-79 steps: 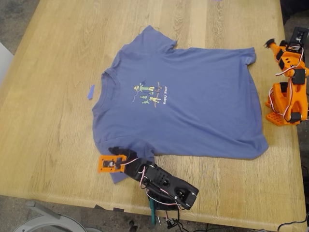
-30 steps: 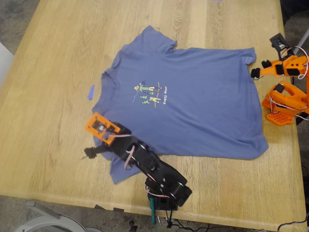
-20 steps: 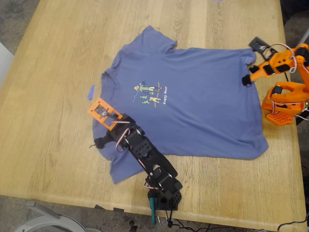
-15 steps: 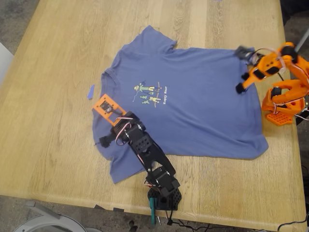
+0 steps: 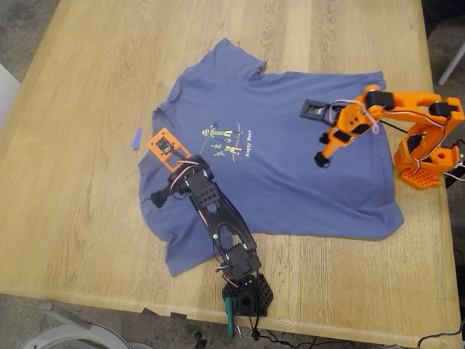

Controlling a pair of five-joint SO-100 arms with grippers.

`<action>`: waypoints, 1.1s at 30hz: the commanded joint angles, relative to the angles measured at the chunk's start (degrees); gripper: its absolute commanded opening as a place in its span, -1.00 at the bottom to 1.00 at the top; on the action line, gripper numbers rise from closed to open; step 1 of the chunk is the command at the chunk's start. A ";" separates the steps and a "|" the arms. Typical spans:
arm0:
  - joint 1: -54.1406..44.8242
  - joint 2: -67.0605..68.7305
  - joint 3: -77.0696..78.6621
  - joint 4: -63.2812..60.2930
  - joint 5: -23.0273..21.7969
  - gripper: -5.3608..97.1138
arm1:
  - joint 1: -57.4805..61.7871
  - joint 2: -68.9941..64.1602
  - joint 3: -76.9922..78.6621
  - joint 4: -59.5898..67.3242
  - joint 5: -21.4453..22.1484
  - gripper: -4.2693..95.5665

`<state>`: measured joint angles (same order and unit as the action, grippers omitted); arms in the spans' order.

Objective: Fold a T-shirt

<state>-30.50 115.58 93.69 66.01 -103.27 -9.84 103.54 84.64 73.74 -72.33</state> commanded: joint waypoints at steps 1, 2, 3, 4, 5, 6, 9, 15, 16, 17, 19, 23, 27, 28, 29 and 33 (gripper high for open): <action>0.35 0.35 2.29 -5.54 1.14 0.41 | 0.70 -1.32 -3.25 -2.90 -0.09 -0.20; 0.44 0.18 3.87 -6.59 1.32 0.41 | 0.70 -2.02 -3.25 -3.69 -0.09 -0.20; 0.53 -0.09 5.45 -7.73 1.58 0.42 | 0.70 -2.55 -3.25 -4.31 0.00 -0.20; 0.62 -0.35 6.94 -8.96 1.76 0.42 | 0.62 -3.08 -3.25 -4.75 0.09 -0.20; 0.70 -0.79 8.35 -10.46 2.20 0.42 | 0.62 -3.60 -3.25 -5.19 0.26 -0.20; 0.79 -1.32 9.58 -11.87 2.55 0.42 | 0.62 -4.22 -3.25 -5.89 0.26 -0.20; 1.32 -4.22 11.95 -18.63 2.99 0.41 | 1.05 -7.29 -4.92 -8.35 0.26 -0.20; 2.11 -12.83 10.81 -30.50 2.72 0.41 | 1.41 -16.96 -15.64 -9.67 0.18 -0.20; 2.02 -14.15 10.28 -31.82 2.72 0.41 | 1.41 -18.28 -17.23 -9.67 0.26 -0.20; 1.93 -15.38 9.67 -32.96 2.64 0.41 | 1.23 -19.42 -18.28 -9.84 0.35 -0.21; 1.32 -17.58 8.88 -34.72 2.64 0.41 | 0.97 -20.83 -19.25 -10.55 0.62 -0.21; -0.53 -21.62 8.17 -39.20 3.08 0.41 | 0.26 -21.62 -18.90 -12.04 1.58 -0.21; -2.37 -26.37 5.80 -43.07 3.52 0.41 | 0.00 -21.80 -18.63 -12.66 1.67 -0.22; -2.64 -27.69 4.83 -43.86 3.60 0.41 | 0.00 -21.80 -18.63 -12.66 1.67 -0.22; -2.90 -28.92 3.87 -44.65 3.60 0.41 | 0.00 -21.80 -18.63 -12.66 1.67 -0.22; -3.69 -34.54 -0.88 -48.34 3.43 0.41 | 0.53 -21.62 -18.90 -12.57 1.49 -0.23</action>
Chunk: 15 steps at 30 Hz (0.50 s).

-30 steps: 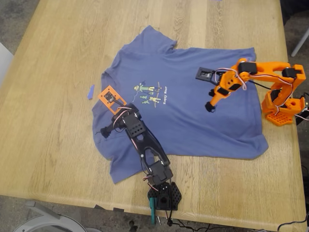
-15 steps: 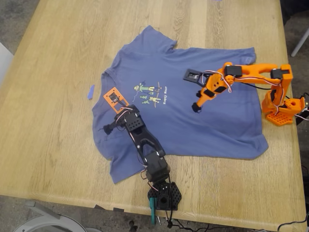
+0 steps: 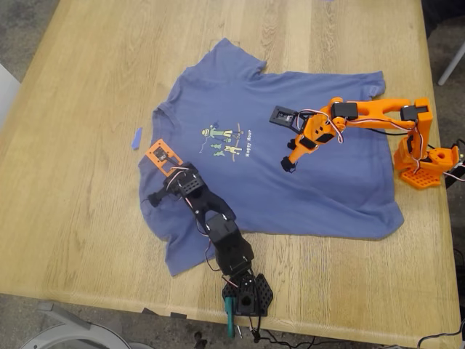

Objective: Fold a T-shirt

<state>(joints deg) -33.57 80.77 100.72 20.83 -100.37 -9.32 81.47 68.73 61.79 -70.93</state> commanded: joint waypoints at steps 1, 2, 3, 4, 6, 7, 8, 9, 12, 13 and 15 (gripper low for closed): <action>-0.70 -1.14 -9.23 -3.96 0.53 0.41 | 0.00 0.44 -3.08 -0.44 0.09 -0.23; -0.79 -2.46 -10.63 -4.83 0.53 0.41 | 0.00 0.44 -3.16 -0.35 0.00 -0.23; -0.97 -3.78 -12.04 -5.36 0.44 0.41 | 0.00 0.44 -3.16 -0.35 0.00 -0.23; -1.05 -4.92 -13.36 -5.45 0.35 0.41 | 0.00 0.53 -3.16 -0.18 0.00 -0.23; -1.49 -7.03 -15.38 -6.33 0.26 0.41 | 0.00 0.53 -3.16 -0.18 0.09 -0.23; -1.67 -8.00 -16.26 -6.59 0.18 0.41 | -0.09 0.53 -3.16 -0.18 0.18 -0.23; -1.93 -8.88 -17.05 -6.86 0.09 0.41 | -0.09 0.62 -3.16 -0.09 0.26 -0.23; -2.11 -9.84 -17.75 -7.03 0.00 0.41 | -0.09 0.62 -3.16 -0.09 0.26 -0.23; -2.72 -12.30 -19.69 -6.94 -0.35 0.41 | 0.00 0.62 -3.16 -0.09 0.35 -0.23; -2.90 -13.01 -20.04 -6.59 -0.53 0.41 | 0.09 0.62 -3.16 0.00 0.35 -0.23; -3.16 -14.33 -20.21 -5.71 -0.62 0.41 | 0.09 0.62 -3.25 0.09 0.35 -0.23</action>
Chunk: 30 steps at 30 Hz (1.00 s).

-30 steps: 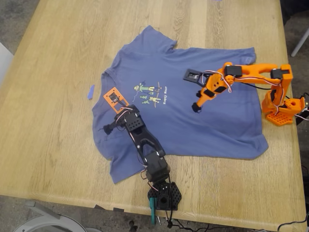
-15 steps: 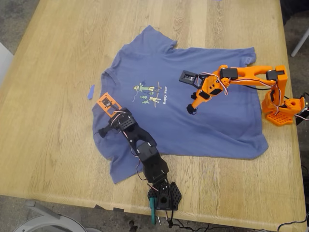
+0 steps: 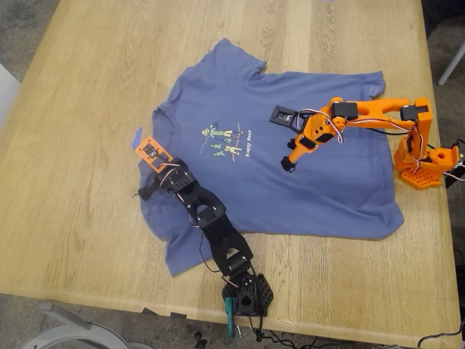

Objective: Fold a T-shirt

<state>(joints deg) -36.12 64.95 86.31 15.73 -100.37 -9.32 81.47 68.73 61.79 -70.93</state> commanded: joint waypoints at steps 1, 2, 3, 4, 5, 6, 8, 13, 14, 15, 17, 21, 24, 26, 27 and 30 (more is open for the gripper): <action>-0.62 0.97 -5.80 -0.26 -0.79 0.41 | 0.09 0.62 -3.34 0.18 0.35 -0.24; -0.62 0.35 -5.71 0.00 -0.79 0.41 | 0.09 0.62 -3.43 0.18 0.44 -0.24; -0.62 -0.26 -5.71 0.00 -0.88 0.41 | 0.09 0.62 -3.43 0.26 0.53 -0.24; -0.62 -0.97 -5.71 0.09 -0.88 0.41 | 0.00 0.62 -3.43 0.26 0.62 -0.24; -0.62 -1.58 -5.80 0.26 -0.88 0.41 | -0.09 0.62 -3.43 0.26 0.62 -0.24; -0.62 -2.11 -5.80 0.35 -0.88 0.41 | -0.18 0.62 -3.43 0.18 0.79 -0.24; -0.62 -3.08 -5.45 0.44 -0.62 0.41 | -0.44 0.53 -3.34 -0.35 1.05 -0.24; -0.88 -5.62 -5.71 0.26 -0.35 0.41 | -1.58 0.35 -3.16 -0.62 2.11 -0.24; -0.97 -6.33 -6.15 0.26 -0.26 0.41 | -1.93 0.35 -2.64 -0.79 2.29 -0.25; -1.05 -7.03 -6.86 0.18 -0.26 0.40 | -2.37 0.53 -1.85 -1.14 2.55 -0.25; -1.05 -8.53 -8.44 0.18 -0.35 0.38 | -3.34 0.70 0.00 -2.46 3.34 -0.25; -0.53 -10.99 -10.63 -0.26 0.09 0.36 | -4.48 0.35 2.20 -5.80 4.66 -0.26; -0.35 -11.34 -9.93 1.14 0.53 0.31 | -4.66 0.00 2.46 -6.68 5.10 -0.27; -0.26 -11.43 -8.88 1.58 0.62 0.24 | -4.66 0.00 2.64 -6.68 5.36 -0.27; -0.26 -11.51 -8.26 1.58 0.70 0.18 | -4.66 0.18 2.81 -6.77 5.54 -0.27; 0.09 -11.87 -6.86 1.32 0.53 0.02 | -4.48 0.70 3.60 -6.86 5.80 -0.27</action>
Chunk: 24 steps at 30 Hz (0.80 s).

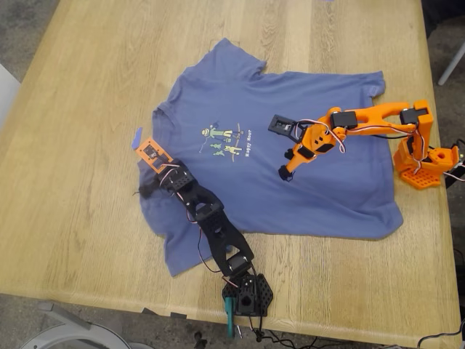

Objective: Fold a T-shirt

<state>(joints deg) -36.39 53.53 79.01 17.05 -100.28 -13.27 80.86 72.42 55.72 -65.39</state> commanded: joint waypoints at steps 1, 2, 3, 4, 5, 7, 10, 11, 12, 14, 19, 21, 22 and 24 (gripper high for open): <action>0.53 -0.53 0.79 0.00 0.44 -0.03 | -0.44 1.67 0.26 -0.79 0.26 -0.28; 0.70 -0.79 0.97 -0.26 0.44 -0.06 | -0.44 1.93 0.62 -0.44 0.26 -0.28; 0.88 -0.97 0.97 -0.35 0.35 -0.07 | -0.26 2.55 1.41 -0.18 0.26 -0.28; 1.14 -1.14 1.05 -0.35 0.18 -0.08 | -0.09 3.25 2.37 0.09 0.44 -0.28; 1.32 -1.32 1.05 -0.35 -0.35 -0.12 | 0.09 4.04 3.52 0.26 0.62 -0.29; 1.67 -1.93 0.97 -0.35 -1.05 -0.20 | 0.53 5.80 6.59 -0.62 0.79 -0.29; 2.11 -2.81 1.23 -0.97 -2.02 -0.31 | 1.23 7.29 9.67 -2.99 0.88 -0.29; 2.37 -3.16 1.41 -2.20 -1.93 -0.32 | 1.32 7.38 10.11 -4.13 0.88 -0.29; 2.64 -3.60 1.14 -3.08 -2.02 -0.34 | 1.49 7.38 10.28 -5.01 0.88 -0.29; 3.16 -4.13 0.53 -3.25 -2.11 -0.36 | 1.58 6.86 10.20 -6.15 0.97 -0.30; 4.13 -5.10 -0.53 -3.78 -1.76 -0.45 | 1.32 5.36 10.02 -8.35 0.97 -0.30; 4.48 -5.36 -0.70 -3.87 -1.23 -0.51 | 1.23 4.66 9.84 -9.76 1.14 -0.32; 4.75 -5.36 -0.70 -3.87 -1.05 -0.54 | 1.23 4.22 9.76 -10.37 1.23 -0.32; 5.27 -5.45 -0.70 -3.87 -0.70 -0.60 | 1.23 3.43 9.40 -10.99 1.23 -0.32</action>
<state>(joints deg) -34.63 48.87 79.45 12.92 -101.34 -11.69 83.94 82.97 45.88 -64.34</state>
